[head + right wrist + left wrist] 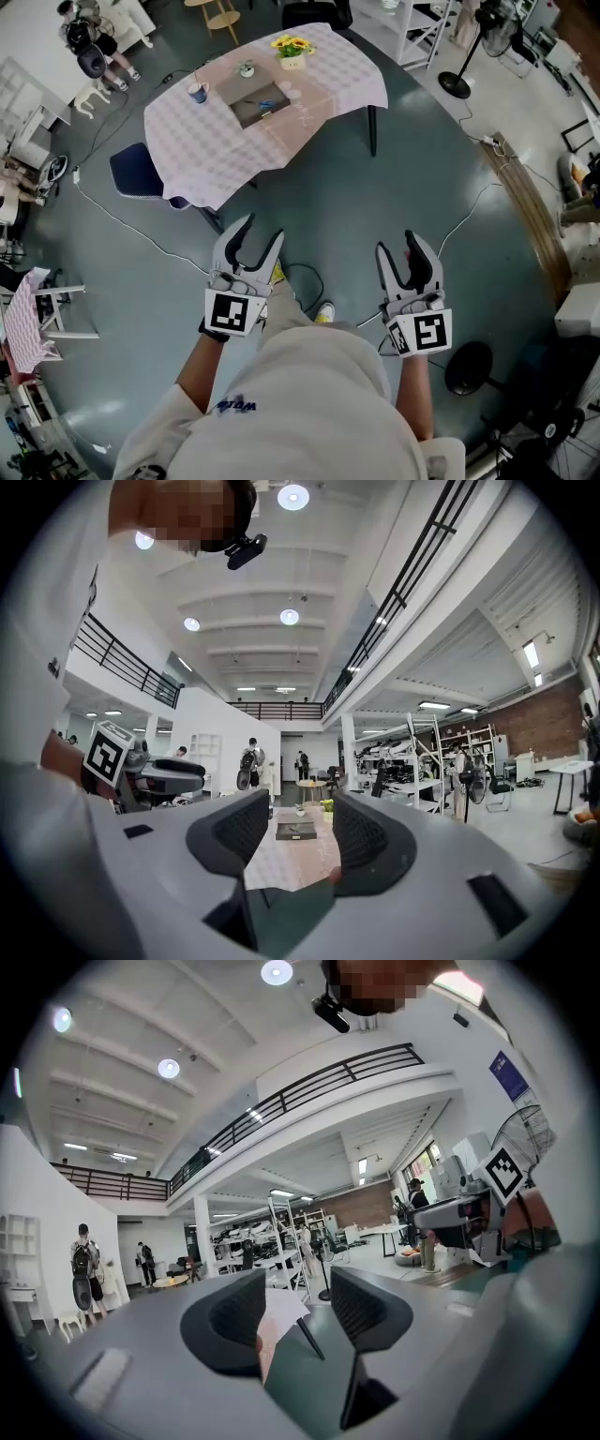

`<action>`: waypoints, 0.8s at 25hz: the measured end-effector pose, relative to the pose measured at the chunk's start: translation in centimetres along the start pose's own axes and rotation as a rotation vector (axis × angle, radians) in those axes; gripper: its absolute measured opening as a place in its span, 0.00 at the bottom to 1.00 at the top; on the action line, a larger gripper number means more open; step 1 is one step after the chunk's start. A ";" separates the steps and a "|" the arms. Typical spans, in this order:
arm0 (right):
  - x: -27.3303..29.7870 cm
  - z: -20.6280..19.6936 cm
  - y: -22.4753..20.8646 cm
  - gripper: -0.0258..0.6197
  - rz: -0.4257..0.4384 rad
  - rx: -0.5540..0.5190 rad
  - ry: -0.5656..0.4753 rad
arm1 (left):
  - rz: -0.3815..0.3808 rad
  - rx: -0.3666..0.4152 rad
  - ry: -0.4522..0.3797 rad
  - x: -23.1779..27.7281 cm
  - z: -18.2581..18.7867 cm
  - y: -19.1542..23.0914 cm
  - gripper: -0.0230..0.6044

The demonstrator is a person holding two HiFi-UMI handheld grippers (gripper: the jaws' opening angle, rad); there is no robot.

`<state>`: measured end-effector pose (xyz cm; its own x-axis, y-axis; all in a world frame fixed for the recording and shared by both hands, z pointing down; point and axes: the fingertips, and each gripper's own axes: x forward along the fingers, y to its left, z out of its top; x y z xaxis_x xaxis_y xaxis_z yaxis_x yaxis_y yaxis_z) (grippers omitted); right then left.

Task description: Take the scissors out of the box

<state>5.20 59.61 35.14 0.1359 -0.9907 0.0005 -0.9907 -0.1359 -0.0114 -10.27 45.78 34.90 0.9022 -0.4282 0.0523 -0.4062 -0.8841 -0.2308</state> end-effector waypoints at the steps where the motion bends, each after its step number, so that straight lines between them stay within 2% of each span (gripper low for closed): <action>1: 0.1 0.1 0.0 0.38 0.004 0.008 0.002 | 0.000 -0.001 0.002 0.0 0.0 0.0 0.40; 3: 0.2 0.2 -0.1 0.38 0.012 0.022 0.004 | 0.007 -0.008 0.007 0.1 0.1 0.3 0.45; 8: 1.0 -0.1 0.0 0.42 0.025 0.027 0.008 | 0.029 -0.035 0.010 0.1 -0.3 1.1 0.49; 10: 1.4 -0.1 0.2 0.43 0.042 0.048 0.013 | 0.030 -0.040 0.010 0.2 -0.3 1.4 0.55; 14: 2.2 -0.1 0.6 0.44 0.066 0.049 0.023 | 0.049 -0.060 0.012 0.3 -0.5 2.1 0.74; 18: 3.2 -0.4 1.4 0.52 0.114 0.065 0.047 | 0.069 -0.081 0.022 0.3 -1.4 3.3 0.81; 20: 3.9 -0.5 1.9 0.61 0.144 0.090 0.064 | 0.062 -0.064 0.053 0.3 -2.3 3.9 0.81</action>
<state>3.85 55.46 35.63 -0.0109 -0.9984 0.0563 -0.9944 0.0049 -0.1055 -11.90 41.78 36.30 0.8670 -0.4898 0.0914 -0.4705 -0.8652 -0.1731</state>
